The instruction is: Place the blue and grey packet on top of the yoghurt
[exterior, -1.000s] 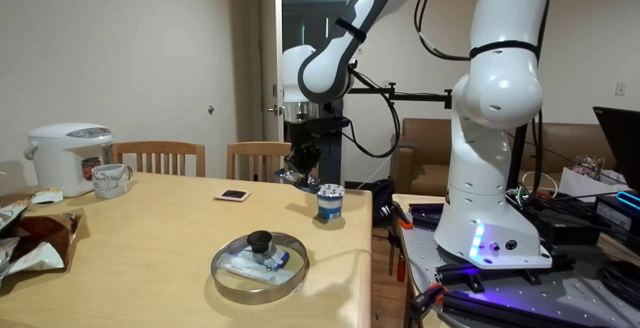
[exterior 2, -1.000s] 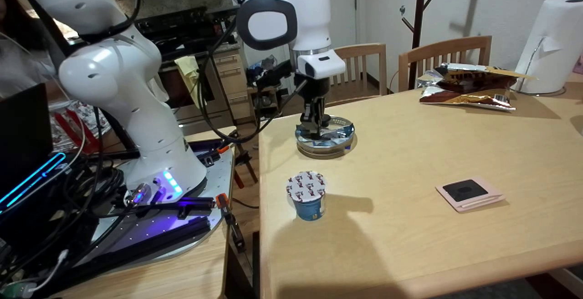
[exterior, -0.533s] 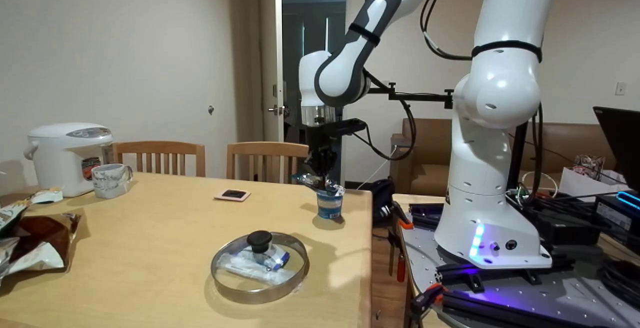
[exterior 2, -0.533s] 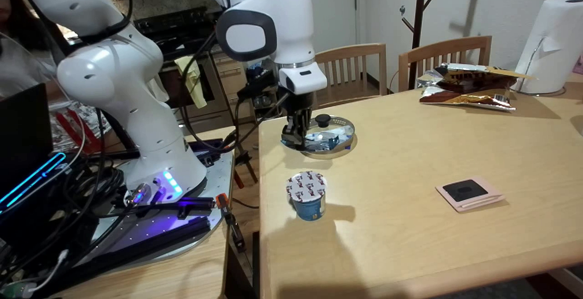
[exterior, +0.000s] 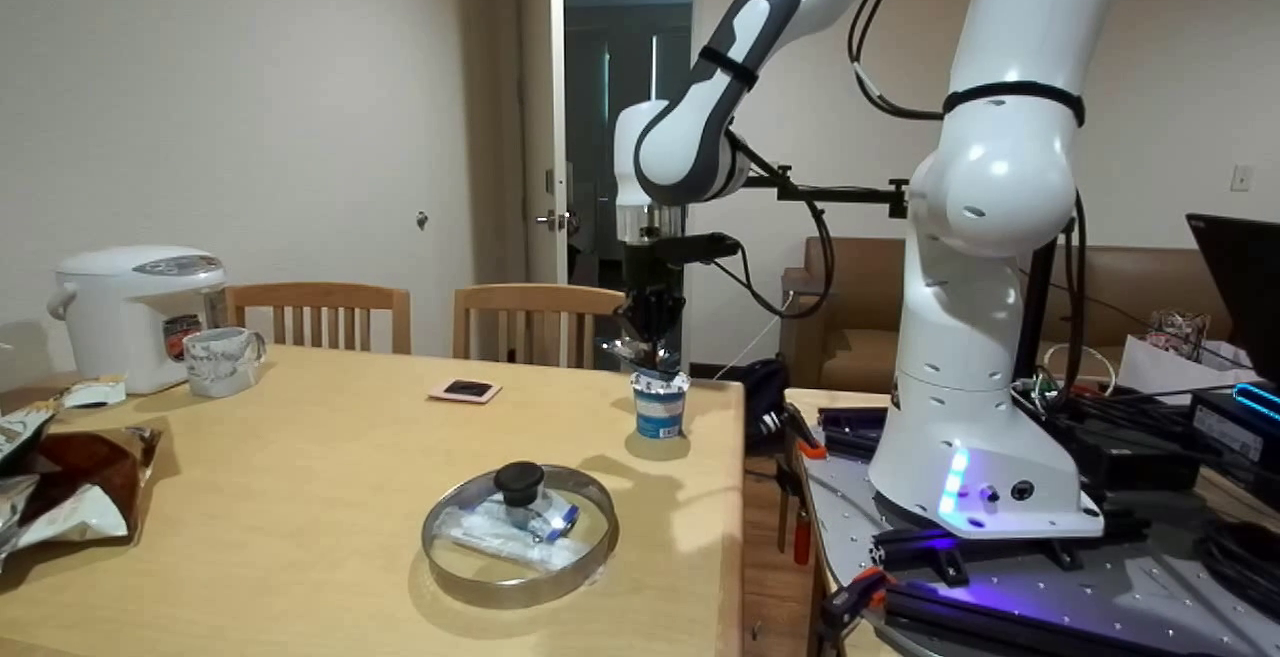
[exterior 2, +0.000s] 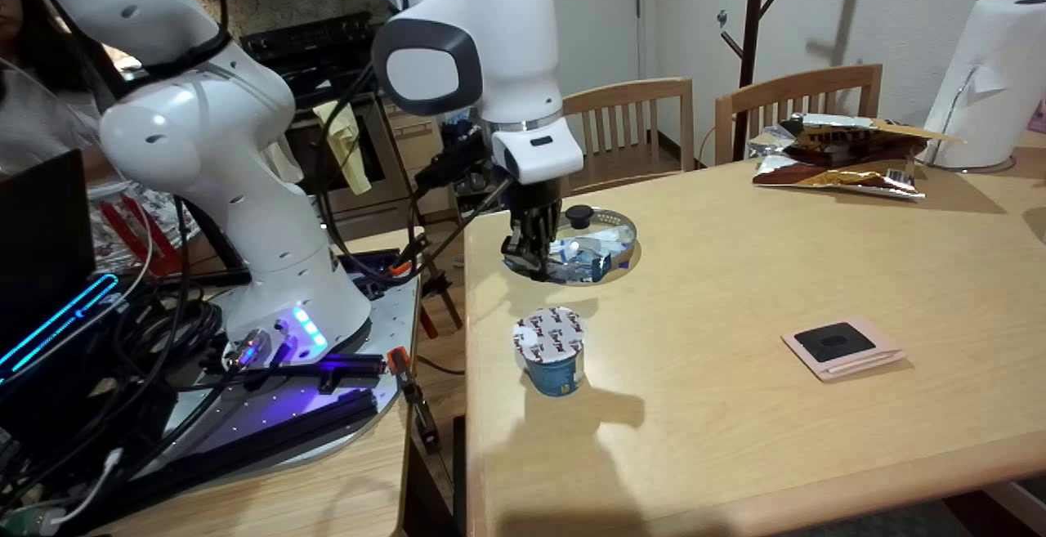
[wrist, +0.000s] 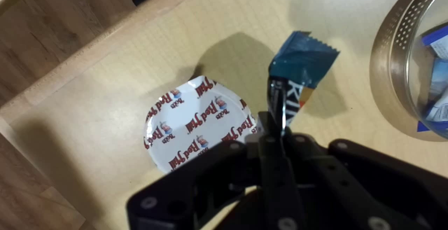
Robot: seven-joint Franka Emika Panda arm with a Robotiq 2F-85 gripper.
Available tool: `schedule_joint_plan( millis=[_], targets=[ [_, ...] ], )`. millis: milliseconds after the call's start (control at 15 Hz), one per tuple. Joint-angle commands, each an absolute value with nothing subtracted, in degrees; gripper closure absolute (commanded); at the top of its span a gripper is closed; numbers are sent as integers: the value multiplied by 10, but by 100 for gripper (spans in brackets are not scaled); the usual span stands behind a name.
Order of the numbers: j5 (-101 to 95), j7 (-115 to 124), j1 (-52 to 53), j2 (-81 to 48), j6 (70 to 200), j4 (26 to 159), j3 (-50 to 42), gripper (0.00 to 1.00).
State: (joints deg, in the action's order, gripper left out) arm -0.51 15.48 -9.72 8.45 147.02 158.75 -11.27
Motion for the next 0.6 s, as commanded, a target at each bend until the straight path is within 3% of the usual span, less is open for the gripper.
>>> schedule_joint_plan(
  millis=[0,533],
  targets=[
    [29,110,-107,90,1480,1596,-119,100],
    [110,63,-88,65,1475,1589,-115,100]
  ],
)
